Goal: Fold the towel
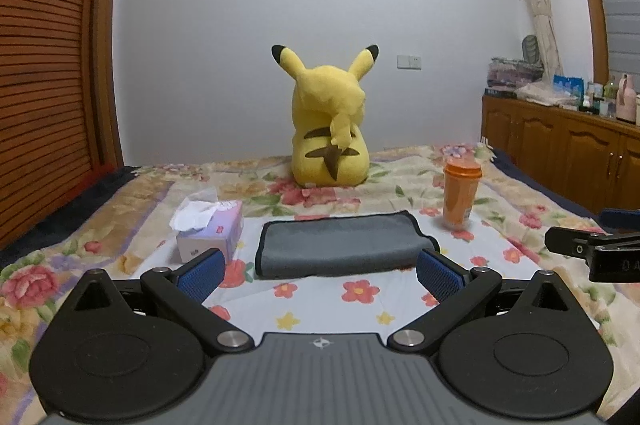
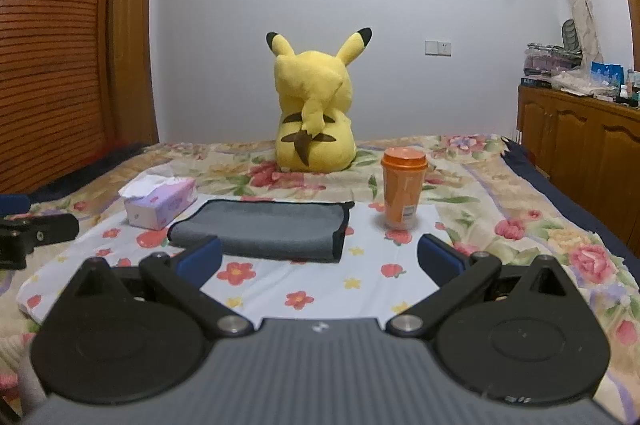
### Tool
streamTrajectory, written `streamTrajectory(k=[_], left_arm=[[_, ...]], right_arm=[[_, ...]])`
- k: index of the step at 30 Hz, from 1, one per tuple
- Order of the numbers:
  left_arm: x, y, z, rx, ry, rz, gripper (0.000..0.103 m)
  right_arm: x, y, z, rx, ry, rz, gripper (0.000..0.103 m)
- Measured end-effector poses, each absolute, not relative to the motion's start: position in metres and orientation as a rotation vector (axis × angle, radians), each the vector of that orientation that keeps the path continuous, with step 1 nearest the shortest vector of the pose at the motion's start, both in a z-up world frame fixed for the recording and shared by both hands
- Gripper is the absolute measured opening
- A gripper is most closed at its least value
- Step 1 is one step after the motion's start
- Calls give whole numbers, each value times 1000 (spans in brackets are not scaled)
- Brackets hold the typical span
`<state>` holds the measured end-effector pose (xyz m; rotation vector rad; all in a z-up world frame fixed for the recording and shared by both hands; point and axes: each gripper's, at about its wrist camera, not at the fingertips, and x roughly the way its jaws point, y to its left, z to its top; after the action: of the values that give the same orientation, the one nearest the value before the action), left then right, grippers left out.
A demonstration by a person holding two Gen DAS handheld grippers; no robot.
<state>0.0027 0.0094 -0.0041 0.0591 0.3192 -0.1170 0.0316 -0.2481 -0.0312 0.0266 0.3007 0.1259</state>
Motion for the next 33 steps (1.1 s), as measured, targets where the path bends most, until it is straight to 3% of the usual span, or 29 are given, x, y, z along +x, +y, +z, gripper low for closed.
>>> streamTrajectory(k=[33], left_arm=[[3, 11, -3, 53, 315, -115, 103]], right_arm=[[30, -248, -31, 30, 289, 121, 103]])
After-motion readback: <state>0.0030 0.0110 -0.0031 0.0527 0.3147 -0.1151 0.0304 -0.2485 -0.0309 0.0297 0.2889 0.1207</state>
